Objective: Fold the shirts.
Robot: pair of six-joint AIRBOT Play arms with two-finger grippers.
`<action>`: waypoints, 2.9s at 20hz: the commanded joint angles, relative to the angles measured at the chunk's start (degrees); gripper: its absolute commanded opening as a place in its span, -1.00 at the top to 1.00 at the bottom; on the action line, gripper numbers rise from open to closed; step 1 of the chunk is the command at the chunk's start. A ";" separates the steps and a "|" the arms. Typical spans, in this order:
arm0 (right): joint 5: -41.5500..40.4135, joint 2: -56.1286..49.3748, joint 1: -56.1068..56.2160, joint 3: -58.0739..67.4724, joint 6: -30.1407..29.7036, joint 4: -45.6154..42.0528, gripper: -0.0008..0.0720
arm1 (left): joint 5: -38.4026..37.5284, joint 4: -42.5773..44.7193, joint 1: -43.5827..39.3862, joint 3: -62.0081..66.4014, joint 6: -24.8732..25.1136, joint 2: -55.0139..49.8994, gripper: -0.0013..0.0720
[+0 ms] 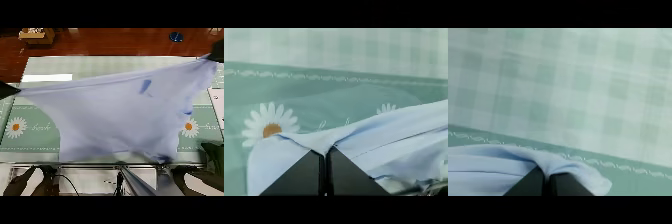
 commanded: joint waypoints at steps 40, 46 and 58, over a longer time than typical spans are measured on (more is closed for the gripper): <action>1.29 -31.28 -2.03 -0.61 -3.26 -5.86 -0.05 | 4.63 9.22 -12.72 8.52 5.70 -46.80 -0.43; 8.74 -19.04 -15.91 -9.25 -0.39 -1.86 -0.19 | 2.21 12.55 0.31 -7.52 7.87 -30.40 -0.43; -4.26 -7.37 -26.23 -33.64 -5.92 13.55 -0.29 | 10.49 7.13 1.03 -38.71 12.11 -23.98 -0.73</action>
